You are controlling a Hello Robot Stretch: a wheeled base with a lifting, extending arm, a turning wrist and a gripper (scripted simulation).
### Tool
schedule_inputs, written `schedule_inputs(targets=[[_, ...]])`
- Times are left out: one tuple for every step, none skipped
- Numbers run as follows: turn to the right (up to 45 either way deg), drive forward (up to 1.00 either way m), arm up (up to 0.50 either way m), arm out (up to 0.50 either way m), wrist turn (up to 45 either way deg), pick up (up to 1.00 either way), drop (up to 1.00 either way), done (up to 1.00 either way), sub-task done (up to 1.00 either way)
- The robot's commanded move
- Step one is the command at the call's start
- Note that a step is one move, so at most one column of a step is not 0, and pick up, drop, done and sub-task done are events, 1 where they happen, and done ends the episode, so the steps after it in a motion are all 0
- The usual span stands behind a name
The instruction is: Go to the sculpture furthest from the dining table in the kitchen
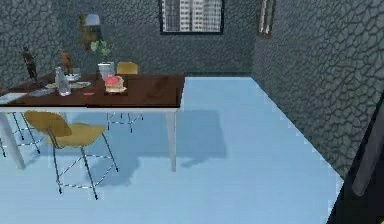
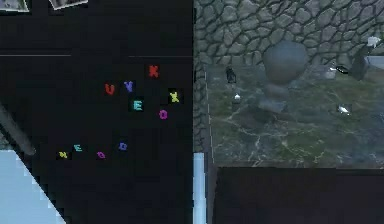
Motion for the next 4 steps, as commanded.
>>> schedule_inputs(targets=[[0.0,0.75,0.00,0.00,0.0,0.00,0.00,0.00,0.00],[-45.0,0.00,0.00,0.00,0.0,0.00,0.00,0.00,0.00],[-45.0,0.00,0.00,0.00,0.0,0.00,0.00,0.00,0.00],[-3.0,0.00,0.00,0.00,0.0,0.00,0.00,0.00,0.00]])
